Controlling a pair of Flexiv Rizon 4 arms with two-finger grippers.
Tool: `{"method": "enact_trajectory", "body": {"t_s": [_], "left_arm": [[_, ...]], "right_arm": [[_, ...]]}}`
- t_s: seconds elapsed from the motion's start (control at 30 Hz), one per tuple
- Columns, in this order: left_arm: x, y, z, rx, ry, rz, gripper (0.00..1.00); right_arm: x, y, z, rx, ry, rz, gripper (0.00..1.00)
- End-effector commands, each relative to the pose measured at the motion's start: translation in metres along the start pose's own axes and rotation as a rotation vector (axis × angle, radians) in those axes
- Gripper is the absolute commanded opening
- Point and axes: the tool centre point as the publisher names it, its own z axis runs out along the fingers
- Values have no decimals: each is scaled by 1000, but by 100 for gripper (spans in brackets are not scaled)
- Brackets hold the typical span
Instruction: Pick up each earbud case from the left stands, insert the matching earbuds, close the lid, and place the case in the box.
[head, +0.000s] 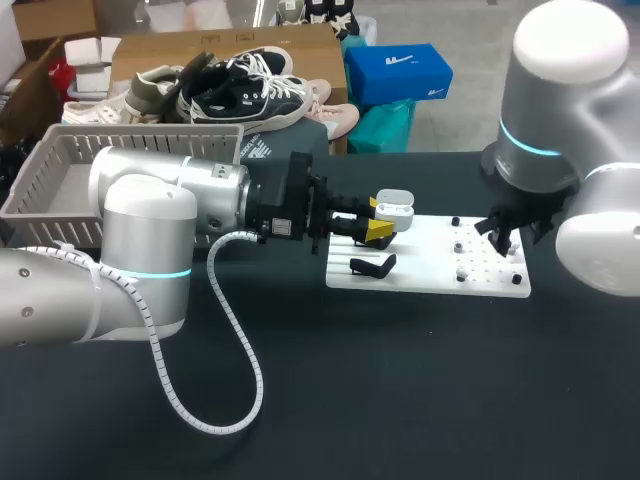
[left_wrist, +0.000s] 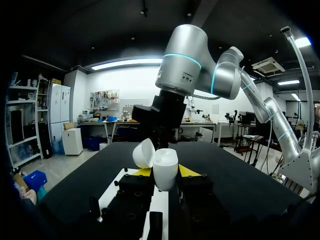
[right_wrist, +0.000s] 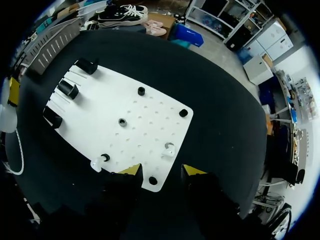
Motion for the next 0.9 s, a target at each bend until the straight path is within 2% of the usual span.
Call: {"method": "enact_trajectory", "body": {"t_s": [0.03, 0.5, 0.9], "left_arm": [[0, 1, 0, 1, -1, 0, 0], [0, 1, 0, 1, -1, 0, 0], [0, 1, 0, 1, -1, 0, 0]], "right_arm": [[-5, 1, 5, 9, 18, 3, 47], [-12, -11, 23, 5, 62, 9, 46], [-17, -12, 26, 2, 73, 0, 42]]}}
